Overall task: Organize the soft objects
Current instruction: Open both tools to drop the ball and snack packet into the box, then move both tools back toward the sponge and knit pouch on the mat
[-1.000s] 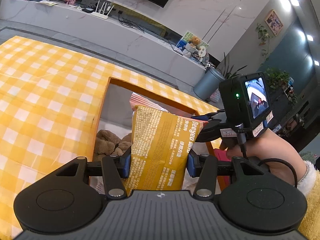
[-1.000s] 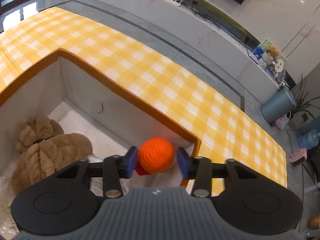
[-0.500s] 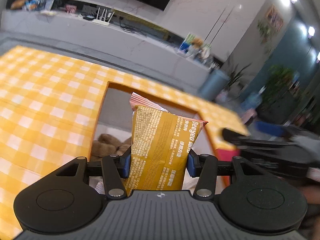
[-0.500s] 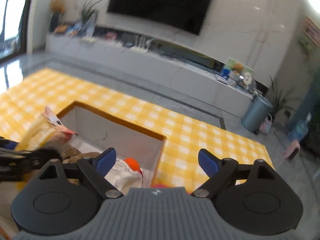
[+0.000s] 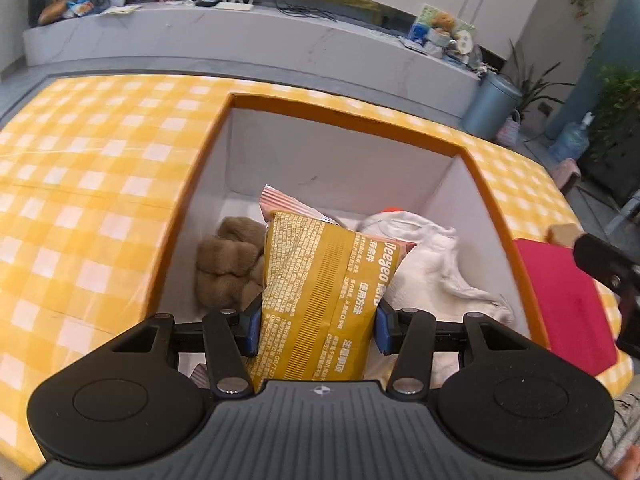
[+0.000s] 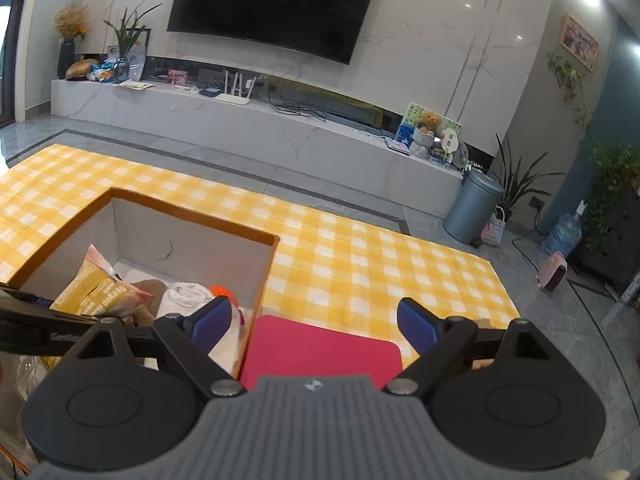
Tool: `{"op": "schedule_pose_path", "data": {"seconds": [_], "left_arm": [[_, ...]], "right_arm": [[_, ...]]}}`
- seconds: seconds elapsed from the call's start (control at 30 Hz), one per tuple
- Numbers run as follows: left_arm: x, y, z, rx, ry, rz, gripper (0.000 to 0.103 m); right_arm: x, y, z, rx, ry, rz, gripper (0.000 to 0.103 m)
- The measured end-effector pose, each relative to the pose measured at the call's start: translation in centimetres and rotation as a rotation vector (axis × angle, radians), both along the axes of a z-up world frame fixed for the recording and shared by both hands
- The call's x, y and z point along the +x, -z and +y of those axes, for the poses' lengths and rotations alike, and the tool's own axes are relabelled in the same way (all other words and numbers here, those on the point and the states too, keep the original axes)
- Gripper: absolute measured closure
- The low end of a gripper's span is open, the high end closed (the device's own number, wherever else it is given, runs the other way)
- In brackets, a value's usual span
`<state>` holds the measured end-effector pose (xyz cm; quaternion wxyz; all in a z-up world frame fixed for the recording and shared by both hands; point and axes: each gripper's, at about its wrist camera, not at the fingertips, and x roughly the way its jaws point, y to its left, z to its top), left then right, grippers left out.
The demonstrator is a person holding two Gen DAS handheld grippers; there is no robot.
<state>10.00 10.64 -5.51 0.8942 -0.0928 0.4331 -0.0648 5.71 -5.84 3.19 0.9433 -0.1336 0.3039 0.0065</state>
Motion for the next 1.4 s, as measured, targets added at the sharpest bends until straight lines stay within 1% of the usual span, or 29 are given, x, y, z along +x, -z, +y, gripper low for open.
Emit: {"op": "schedule_pose_path", "data": {"seconds": [0.07, 0.13, 0.17, 0.23, 0.27, 0.3, 0.37, 0.47, 0.53, 0.6, 0.67, 0.7, 0.73, 0.77, 0.83, 0.9, 0.97, 1.03, 1.13, 1.3, 1.4], "left_arm": [[0.1, 0.1, 0.0, 0.008, -0.011, 0.004, 0.045], [0.5, 0.4, -0.8, 0.078, -0.015, 0.042, 0.045], [0.7, 0.6, -1.2, 0.099, -0.023, 0.074, 0.044], [1.1, 1.0, -1.3, 0.094, -0.052, 0.125, 0.043], [1.0, 0.9, -1.2, 0.087, -0.048, 0.129, 0.042], [0.9, 0.8, -1.0, 0.075, -0.041, 0.122, 0.039], [0.6, 0.6, -0.6, 0.045, -0.023, 0.099, 0.036], [0.1, 0.4, -0.3, 0.031, -0.005, 0.063, 0.031], [-0.2, 0.2, -0.5, 0.015, 0.013, 0.035, 0.020], [-0.1, -0.1, -1.0, 0.018, 0.041, 0.037, 0.014], [-0.2, -0.6, -1.3, 0.022, 0.046, 0.039, 0.012], [-0.6, -1.0, -1.4, 0.029, 0.052, 0.015, 0.010], [-1.1, -1.5, -1.7, 0.049, 0.062, -0.019, 0.003], [-1.3, -1.8, -1.9, 0.081, 0.067, -0.049, 0.000], [-1.9, -2.5, -2.1, 0.135, 0.051, -0.099, 0.000], [-2.2, -3.0, -1.9, 0.152, 0.030, -0.129, 0.000], [-2.0, -3.2, -1.4, 0.132, 0.006, -0.129, 0.000], [-1.8, -3.2, -0.6, 0.084, -0.021, -0.125, 0.000], [-1.5, -3.4, 0.2, 0.022, -0.020, -0.118, 0.000], [-2.2, -4.2, 0.1, 0.011, -0.023, -0.150, 0.000], [-2.4, -4.7, -0.2, 0.022, -0.003, -0.135, 0.000]], "right_arm": [[-0.1, 0.1, 0.2, -0.011, -0.008, 0.002, 0.015], [-0.1, 0.2, 0.2, -0.016, -0.010, 0.006, 0.015], [0.0, 0.2, 0.3, -0.020, -0.008, 0.007, 0.015], [-0.1, 0.2, 0.5, -0.035, -0.009, 0.008, 0.015], [-0.2, 0.1, 0.6, -0.044, -0.014, 0.006, 0.015], [-0.3, 0.0, 0.8, -0.047, -0.024, 0.002, 0.015], [-0.6, -0.4, 0.7, -0.041, -0.044, -0.003, 0.015], [-0.9, -1.0, 0.4, -0.034, -0.033, -0.020, 0.015], [-1.3, -1.2, 0.3, -0.035, -0.016, -0.043, 0.014], [-1.6, -1.4, 0.1, -0.038, 0.006, -0.059, 0.013], [-1.8, -1.6, -0.2, -0.028, 0.023, -0.068, 0.012], [-1.9, -1.7, -0.3, -0.020, 0.030, -0.072, 0.012], [-1.9, -1.8, -0.4, -0.013, 0.037, -0.074, 0.011], [-2.0, -1.8, -0.6, -0.007, 0.040, -0.076, 0.010], [-2.2, -1.9, -0.6, -0.002, 0.039, -0.084, 0.010], [-2.4, -1.9, -0.6, 0.002, 0.031, -0.088, 0.009], [-2.3, -1.8, -0.6, 0.005, 0.021, -0.086, 0.009], [-2.3, -1.5, -0.5, 0.003, 0.011, -0.080, 0.009], [-2.2, -1.0, -0.3, -0.002, -0.010, -0.069, 0.009], [-2.2, -0.4, -0.3, 0.005, -0.054, -0.044, 0.009], [-2.4, -0.2, -0.4, 0.010, -0.081, -0.040, 0.009]]}}
